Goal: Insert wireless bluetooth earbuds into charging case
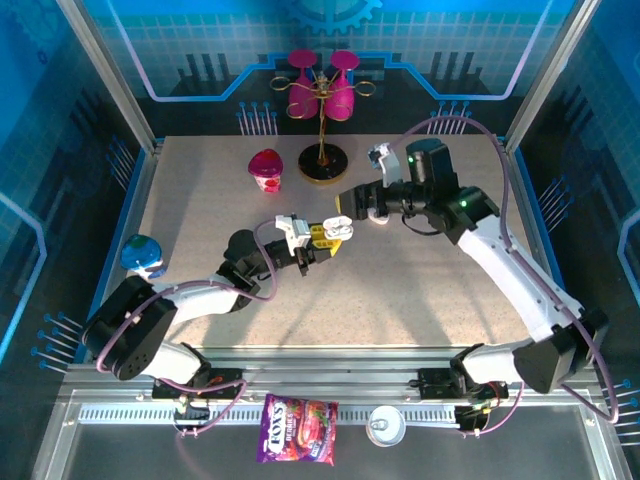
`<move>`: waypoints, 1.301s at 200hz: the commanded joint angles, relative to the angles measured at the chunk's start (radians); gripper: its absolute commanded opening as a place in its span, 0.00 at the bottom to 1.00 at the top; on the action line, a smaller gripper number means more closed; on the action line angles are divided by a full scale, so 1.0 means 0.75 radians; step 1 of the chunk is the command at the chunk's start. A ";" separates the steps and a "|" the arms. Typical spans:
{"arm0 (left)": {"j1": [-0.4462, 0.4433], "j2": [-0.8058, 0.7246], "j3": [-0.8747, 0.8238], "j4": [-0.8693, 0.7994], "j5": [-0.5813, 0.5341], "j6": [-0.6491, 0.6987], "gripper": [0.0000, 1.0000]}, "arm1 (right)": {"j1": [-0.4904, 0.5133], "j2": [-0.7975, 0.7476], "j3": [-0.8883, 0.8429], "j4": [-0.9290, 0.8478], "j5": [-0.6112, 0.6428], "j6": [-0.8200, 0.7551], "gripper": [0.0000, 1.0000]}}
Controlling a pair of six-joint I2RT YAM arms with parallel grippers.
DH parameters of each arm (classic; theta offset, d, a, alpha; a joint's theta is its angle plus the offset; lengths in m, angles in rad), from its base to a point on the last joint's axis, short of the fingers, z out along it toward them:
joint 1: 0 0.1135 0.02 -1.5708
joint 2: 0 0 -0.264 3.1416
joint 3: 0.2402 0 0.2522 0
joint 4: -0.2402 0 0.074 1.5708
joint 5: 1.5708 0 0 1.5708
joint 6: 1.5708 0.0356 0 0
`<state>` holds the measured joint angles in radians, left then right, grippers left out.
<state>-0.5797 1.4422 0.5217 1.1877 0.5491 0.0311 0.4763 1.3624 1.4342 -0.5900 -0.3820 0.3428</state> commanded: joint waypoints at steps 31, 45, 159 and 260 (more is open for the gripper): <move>-0.002 0.021 0.025 0.052 0.037 0.089 0.00 | 0.001 0.150 0.111 -0.345 0.006 -0.046 0.86; -0.002 0.011 0.033 0.002 0.017 0.097 0.00 | 0.003 0.163 0.119 -0.369 0.015 -0.059 0.86; 0.022 -0.034 0.061 -0.136 -0.083 -0.017 0.01 | 0.003 0.016 0.000 -0.269 -0.030 -0.119 0.87; 0.101 -0.023 0.106 0.037 0.416 -0.415 0.01 | 0.007 -0.135 -0.155 -0.085 -0.349 -0.677 0.65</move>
<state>-0.5133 1.4174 0.5575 1.0977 0.7238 -0.1520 0.4774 1.2362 1.2903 -0.6495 -0.5770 -0.0307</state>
